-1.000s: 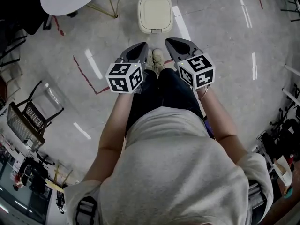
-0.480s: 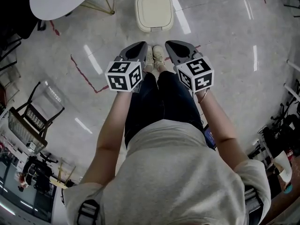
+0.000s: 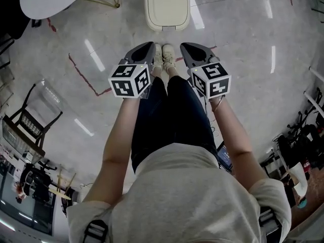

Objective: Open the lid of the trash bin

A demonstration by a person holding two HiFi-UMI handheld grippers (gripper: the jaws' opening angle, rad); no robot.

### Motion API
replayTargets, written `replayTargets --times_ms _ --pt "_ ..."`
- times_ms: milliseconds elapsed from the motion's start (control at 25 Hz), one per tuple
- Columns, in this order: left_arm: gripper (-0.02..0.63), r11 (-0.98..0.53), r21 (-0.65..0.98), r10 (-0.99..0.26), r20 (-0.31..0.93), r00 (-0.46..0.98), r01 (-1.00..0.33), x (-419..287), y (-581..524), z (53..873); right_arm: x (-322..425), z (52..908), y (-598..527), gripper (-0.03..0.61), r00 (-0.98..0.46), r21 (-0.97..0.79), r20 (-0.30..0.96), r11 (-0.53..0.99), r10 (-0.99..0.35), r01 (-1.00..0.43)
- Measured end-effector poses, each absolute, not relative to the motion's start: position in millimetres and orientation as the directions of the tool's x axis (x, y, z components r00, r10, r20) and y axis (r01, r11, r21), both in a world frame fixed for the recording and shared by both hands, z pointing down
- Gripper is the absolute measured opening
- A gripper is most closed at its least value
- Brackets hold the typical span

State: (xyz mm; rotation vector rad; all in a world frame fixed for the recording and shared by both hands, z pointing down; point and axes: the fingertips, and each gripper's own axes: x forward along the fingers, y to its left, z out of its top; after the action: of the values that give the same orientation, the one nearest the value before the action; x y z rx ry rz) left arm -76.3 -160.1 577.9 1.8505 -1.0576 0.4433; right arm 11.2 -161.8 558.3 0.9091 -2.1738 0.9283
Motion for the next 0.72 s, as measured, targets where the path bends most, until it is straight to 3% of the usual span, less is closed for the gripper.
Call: replayTargets --times_ms 720 --pt "0.009 -0.220 0.523 -0.375 0.734 0.567 -0.823 -74.7 -144.8 682.5 -11.4 692.4 -149.2 0.008 -0.582 -0.428 0.782 0.487 -0.222 -0.761"
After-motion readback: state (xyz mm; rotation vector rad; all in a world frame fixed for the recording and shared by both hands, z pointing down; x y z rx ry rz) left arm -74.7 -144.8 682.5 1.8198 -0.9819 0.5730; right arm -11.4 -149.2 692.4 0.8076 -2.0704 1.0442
